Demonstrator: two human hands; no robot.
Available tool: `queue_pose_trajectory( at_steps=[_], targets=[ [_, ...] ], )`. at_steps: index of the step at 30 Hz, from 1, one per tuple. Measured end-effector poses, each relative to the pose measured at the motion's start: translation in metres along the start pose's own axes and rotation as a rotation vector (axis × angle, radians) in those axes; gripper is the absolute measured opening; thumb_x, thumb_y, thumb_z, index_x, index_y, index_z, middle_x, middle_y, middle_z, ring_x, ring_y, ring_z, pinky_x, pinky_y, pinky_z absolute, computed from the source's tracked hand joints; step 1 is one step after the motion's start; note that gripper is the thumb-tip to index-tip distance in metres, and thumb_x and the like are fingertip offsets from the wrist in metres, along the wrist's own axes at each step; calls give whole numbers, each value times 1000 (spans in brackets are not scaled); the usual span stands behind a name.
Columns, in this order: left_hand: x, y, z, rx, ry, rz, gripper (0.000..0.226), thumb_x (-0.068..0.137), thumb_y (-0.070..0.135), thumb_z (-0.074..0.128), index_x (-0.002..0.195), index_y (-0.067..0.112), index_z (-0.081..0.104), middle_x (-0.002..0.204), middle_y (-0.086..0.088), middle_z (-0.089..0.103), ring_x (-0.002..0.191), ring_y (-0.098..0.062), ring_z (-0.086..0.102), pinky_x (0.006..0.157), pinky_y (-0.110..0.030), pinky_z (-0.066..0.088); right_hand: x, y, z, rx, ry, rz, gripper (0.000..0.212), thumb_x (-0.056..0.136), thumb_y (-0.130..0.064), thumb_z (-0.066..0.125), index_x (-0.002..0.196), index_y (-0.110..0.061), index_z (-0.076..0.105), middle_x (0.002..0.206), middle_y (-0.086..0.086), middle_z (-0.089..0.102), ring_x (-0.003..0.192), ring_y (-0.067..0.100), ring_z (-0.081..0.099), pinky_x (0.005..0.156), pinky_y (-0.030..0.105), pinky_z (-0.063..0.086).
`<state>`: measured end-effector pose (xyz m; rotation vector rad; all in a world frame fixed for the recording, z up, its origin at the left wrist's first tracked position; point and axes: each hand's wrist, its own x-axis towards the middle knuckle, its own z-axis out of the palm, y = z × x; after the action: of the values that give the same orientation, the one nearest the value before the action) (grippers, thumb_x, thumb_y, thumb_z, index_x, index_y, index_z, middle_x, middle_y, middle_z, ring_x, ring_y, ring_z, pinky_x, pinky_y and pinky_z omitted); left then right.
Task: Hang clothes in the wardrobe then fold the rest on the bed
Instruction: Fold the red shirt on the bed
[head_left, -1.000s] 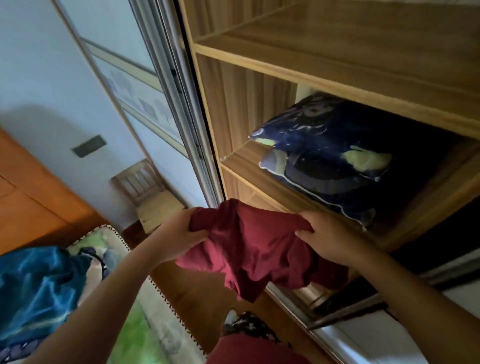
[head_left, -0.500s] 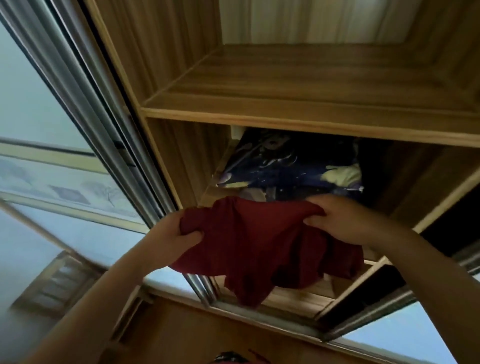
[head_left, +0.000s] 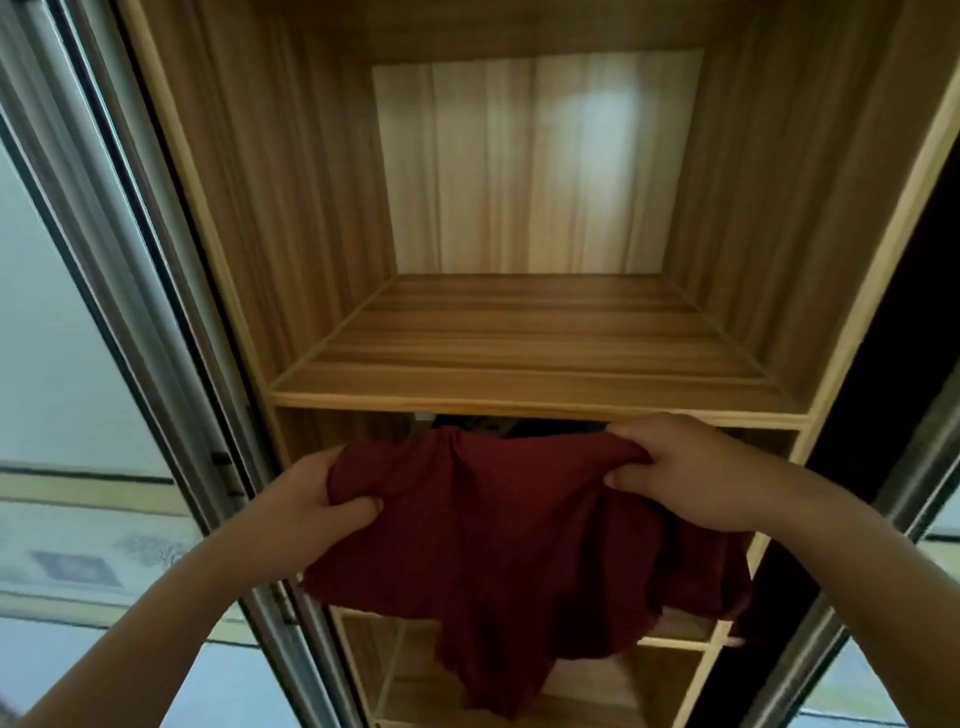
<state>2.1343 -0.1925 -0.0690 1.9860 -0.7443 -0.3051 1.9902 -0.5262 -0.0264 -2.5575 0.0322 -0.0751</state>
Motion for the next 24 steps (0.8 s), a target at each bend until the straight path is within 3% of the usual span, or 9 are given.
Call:
queue_pose_trajectory(
  at_steps=[3, 6, 10, 13, 17, 21, 24],
  targets=[
    [8, 29, -10, 37, 35, 69, 30, 83, 27, 74, 103, 49, 69, 101, 8, 76, 93, -9, 73, 77, -26, 55, 1, -12, -29, -24, 42, -18, 10, 94, -15, 66, 95, -24, 71, 99, -9, 73, 97, 9, 66, 94, 42, 52],
    [16, 58, -19, 63, 46, 139, 43, 93, 8, 69, 102, 50, 69, 103, 11, 76, 95, -6, 72, 76, -21, 55, 6, -20, -60, -45, 69, -44, 8, 94, -11, 66, 94, -17, 72, 98, -2, 74, 98, 16, 67, 97, 45, 50],
    [34, 86, -28, 12, 42, 177, 39, 94, 2, 65, 104, 38, 74, 104, 3, 77, 96, -12, 73, 76, -22, 57, 18, -26, -95, -55, 124, -13, 8, 93, -10, 66, 89, -13, 72, 94, 5, 74, 94, 22, 68, 90, 41, 53],
    [59, 93, -37, -42, 51, 172, 33, 94, 3, 65, 112, 29, 72, 104, 2, 77, 96, -14, 73, 73, -19, 56, 40, -23, -114, -142, 184, 31, 20, 92, -11, 66, 79, -26, 68, 85, -5, 71, 86, 15, 66, 76, 31, 50],
    [109, 89, -47, -84, 104, 113, 29, 95, 8, 65, 115, 28, 69, 102, 4, 77, 96, -14, 73, 70, -20, 57, 80, -10, -127, -296, 210, 113, 23, 90, -17, 63, 74, -32, 60, 83, -9, 65, 84, 14, 63, 67, 28, 46],
    [162, 69, -46, -83, 190, 41, 32, 94, 8, 68, 119, 27, 64, 100, 5, 76, 99, -17, 72, 71, -21, 57, 120, 9, -121, -418, 202, 213, 9, 94, -24, 59, 96, -27, 68, 107, 2, 69, 98, 21, 64, 83, 33, 54],
    [188, 52, -39, 20, 215, -17, 50, 92, 11, 71, 138, 21, 51, 125, -2, 66, 111, -15, 64, 94, -33, 54, 143, 25, -107, -555, 254, 257, 24, 96, -31, 57, 113, -19, 68, 119, 6, 67, 107, 24, 64, 90, 37, 55]
  ],
)
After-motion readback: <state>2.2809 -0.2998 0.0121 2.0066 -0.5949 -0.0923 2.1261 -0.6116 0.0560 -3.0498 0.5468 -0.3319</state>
